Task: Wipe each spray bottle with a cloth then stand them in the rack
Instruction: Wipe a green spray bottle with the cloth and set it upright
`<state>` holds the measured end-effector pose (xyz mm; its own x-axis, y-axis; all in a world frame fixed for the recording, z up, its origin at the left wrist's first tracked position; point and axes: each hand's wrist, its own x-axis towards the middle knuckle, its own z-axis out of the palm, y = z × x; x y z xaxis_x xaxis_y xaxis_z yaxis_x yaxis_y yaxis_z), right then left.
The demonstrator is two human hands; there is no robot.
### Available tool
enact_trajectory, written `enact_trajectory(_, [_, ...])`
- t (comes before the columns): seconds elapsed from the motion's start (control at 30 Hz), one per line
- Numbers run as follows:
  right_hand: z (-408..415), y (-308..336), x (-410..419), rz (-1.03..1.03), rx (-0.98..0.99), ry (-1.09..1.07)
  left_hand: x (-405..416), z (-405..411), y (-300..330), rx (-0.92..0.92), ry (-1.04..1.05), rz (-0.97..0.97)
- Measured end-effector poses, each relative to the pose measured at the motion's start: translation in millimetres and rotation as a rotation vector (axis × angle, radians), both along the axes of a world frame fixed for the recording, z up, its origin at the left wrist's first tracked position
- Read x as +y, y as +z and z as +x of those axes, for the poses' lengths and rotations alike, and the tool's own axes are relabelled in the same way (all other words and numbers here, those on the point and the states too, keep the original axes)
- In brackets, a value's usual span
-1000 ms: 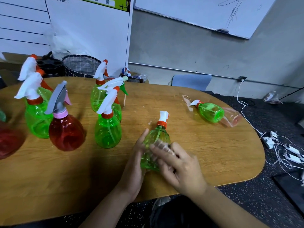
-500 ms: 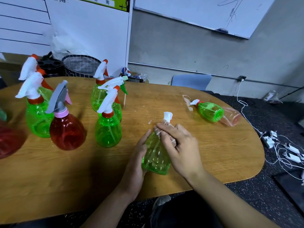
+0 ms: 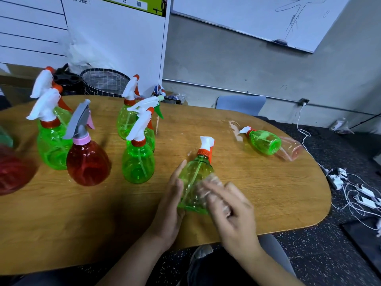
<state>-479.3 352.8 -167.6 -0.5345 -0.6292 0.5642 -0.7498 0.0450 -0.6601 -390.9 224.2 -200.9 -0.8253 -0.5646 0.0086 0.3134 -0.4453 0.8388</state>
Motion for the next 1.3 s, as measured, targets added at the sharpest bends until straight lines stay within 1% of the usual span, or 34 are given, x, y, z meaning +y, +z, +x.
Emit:
enact_trajectory(0.07, [3, -1, -8, -0.191, -0.509, -0.159, 0, -1, 0, -0.003, 0.045, -0.017])
enact_trajectory(0.1, [6, -3, -13, -0.258, -0.725, -0.186, 1, -1, 0, -0.003, 0.060, -0.022])
enact_trajectory(0.13, [10, -7, -18, -0.296, -0.878, -0.190, 1, -1, 0, 0.005, 0.067, -0.021])
enact_trajectory(0.17, [15, -9, -21, -0.319, -0.967, -0.185, 1, -1, 0, 0.012, 0.063, -0.032])
enact_trajectory(0.23, [24, -11, -26, -0.336, -1.008, -0.187, 2, 0, 2, 0.017, 0.045, -0.069])
enact_trajectory(0.37, [23, -12, -27, -0.369, -0.954, -0.227, 2, -1, -2, 0.007, 0.043, -0.120])
enact_trajectory(0.43, [19, -13, -23, -0.371, -0.893, -0.238, 2, -3, -6, -0.008, 0.044, -0.164])
enact_trajectory(0.5, [19, -18, -19, -0.339, -0.789, -0.249, 2, -4, -11, -0.010, 0.044, -0.170])
enact_trajectory(0.6, [15, -20, -15, -0.288, -0.644, -0.237, 2, -5, -13, -0.001, 0.037, -0.101])
enact_trajectory(0.67, [2, -8, -17, -0.239, -0.478, -0.192, 2, -6, -13, -0.008, 0.037, -0.060])
enact_trajectory(0.73, [-17, 11, -23, -0.129, -0.268, -0.151, 1, -6, -11, -0.013, 0.037, -0.027])
enact_trajectory(0.8, [-35, 26, -33, 0.013, -0.107, -0.144, 1, -7, -10, -0.029, 0.035, -0.016])
enact_trajectory(0.9, [-44, 30, -45, 0.270, 0.128, -0.189, 1, -8, -8, -0.040, 0.039, -0.008])
enact_trajectory(0.93, [-42, 28, -47, 0.320, 0.199, -0.193, 0, -8, -8, -0.036, 0.049, 0.002])
enact_trajectory(1.0, [-35, 25, -45, 0.324, 0.289, -0.152, 0, -8, -7, -0.035, 0.066, 0.007])
enact_trajectory(1.13, [-22, 19, -27, 0.250, 0.486, 0.004, -1, -8, -7, -0.055, 0.050, -0.017])
enact_trajectory(1.23, [-16, 13, -13, 0.260, 0.661, 0.145, -1, -7, -7, -0.044, 0.020, -0.035])
enact_trajectory(1.3, [-15, 15, -6, 0.286, 0.745, 0.256, 0, -6, -7, -0.019, 0.006, -0.041])
